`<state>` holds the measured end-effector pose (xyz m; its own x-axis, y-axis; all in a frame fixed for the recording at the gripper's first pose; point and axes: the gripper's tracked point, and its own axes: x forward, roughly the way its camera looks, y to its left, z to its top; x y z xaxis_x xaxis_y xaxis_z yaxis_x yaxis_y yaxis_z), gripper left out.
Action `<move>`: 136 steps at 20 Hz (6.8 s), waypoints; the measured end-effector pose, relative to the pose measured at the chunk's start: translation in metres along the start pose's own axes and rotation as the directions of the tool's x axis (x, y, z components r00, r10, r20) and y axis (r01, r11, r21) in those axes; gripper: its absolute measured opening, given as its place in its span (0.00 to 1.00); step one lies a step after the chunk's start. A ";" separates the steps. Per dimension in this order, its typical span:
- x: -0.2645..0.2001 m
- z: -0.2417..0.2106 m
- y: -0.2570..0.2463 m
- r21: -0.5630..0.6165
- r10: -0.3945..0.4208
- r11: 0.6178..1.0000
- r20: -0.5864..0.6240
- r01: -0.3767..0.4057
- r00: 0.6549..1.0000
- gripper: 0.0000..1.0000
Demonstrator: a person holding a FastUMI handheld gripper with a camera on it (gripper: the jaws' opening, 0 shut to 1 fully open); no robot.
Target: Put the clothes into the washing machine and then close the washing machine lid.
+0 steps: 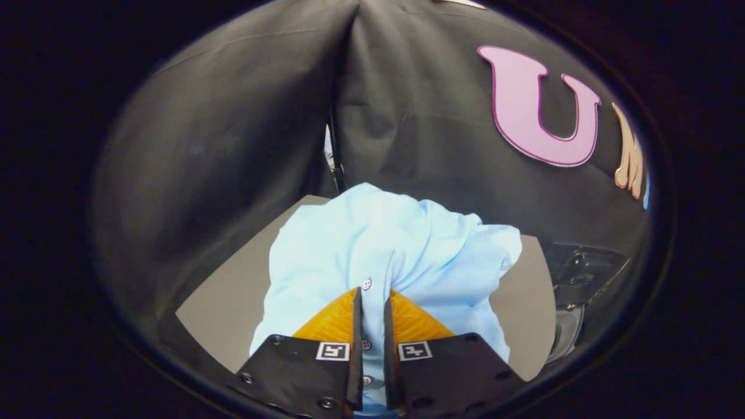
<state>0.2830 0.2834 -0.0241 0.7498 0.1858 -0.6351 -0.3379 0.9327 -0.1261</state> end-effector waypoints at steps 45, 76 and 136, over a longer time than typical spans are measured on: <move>-0.052 -0.155 -0.374 0.182 -0.426 0.897 0.116 0.403 0.897 0.03; -0.062 -0.134 -0.384 0.213 -0.505 0.859 0.217 0.465 0.835 0.99; -0.011 0.009 -0.413 0.292 -0.478 0.877 0.619 0.382 0.624 0.95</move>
<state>0.4193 -0.1008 0.0415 0.9811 -0.1382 0.1357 0.1560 0.9791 -0.1306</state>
